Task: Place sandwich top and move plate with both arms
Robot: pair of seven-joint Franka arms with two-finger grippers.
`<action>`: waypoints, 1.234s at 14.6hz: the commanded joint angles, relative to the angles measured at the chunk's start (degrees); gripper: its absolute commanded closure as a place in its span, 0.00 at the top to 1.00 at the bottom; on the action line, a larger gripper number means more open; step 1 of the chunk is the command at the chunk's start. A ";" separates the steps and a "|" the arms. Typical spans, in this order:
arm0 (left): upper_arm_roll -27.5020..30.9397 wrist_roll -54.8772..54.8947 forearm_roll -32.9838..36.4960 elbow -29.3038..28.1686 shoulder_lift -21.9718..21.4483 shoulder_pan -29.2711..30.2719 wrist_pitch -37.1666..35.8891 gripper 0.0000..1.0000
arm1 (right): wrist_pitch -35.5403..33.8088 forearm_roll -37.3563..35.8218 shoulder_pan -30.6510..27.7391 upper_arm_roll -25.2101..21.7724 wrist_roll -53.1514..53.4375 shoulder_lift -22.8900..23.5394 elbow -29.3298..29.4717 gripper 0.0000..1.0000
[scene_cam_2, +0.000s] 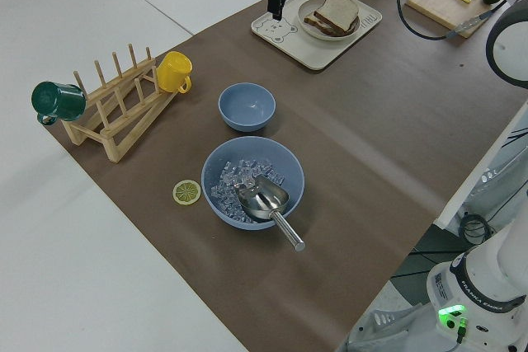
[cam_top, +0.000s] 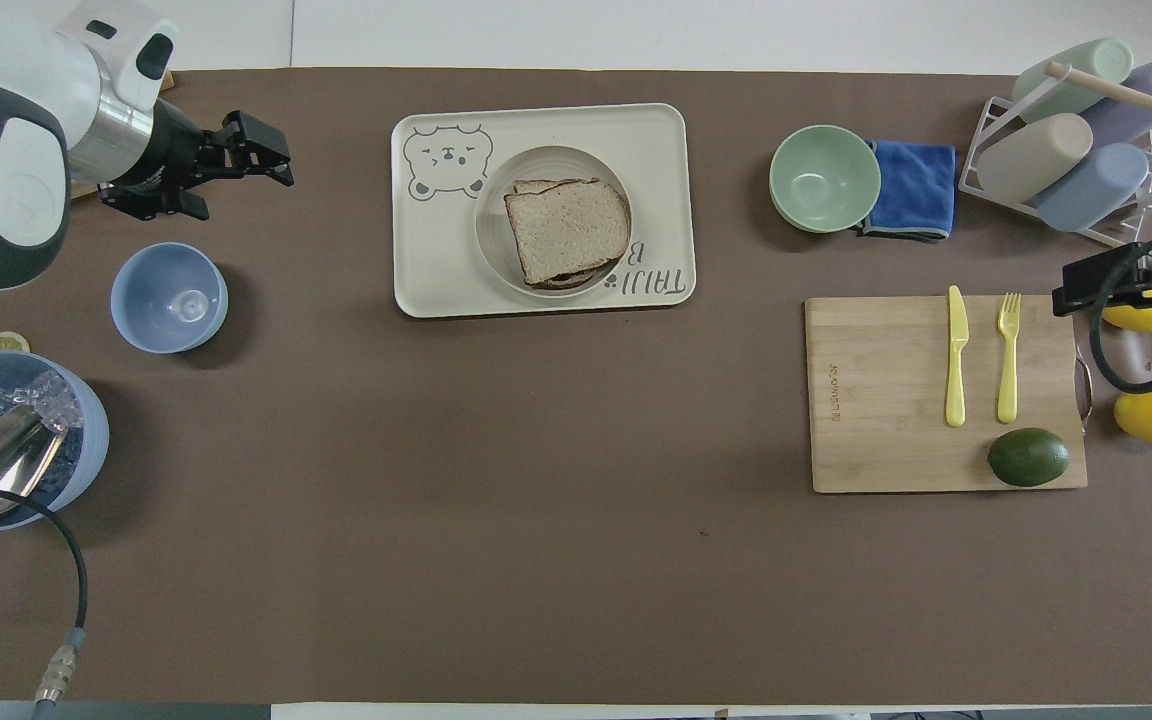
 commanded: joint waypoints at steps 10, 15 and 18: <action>-0.36 6.07 8.45 -2.04 -16.33 3.25 -21.81 1.00 | 0.22 0.09 -1.18 0.85 -0.84 -0.33 -0.57 1.00; -1.06 14.14 8.45 -13.70 -25.20 6.06 -22.71 1.00 | 0.22 0.09 -1.18 0.85 -0.84 -0.33 -0.57 1.00; -1.07 18.47 8.45 -18.90 -27.50 5.27 -15.80 1.00 | 0.22 0.09 -1.18 0.85 -0.84 -0.33 -0.57 1.00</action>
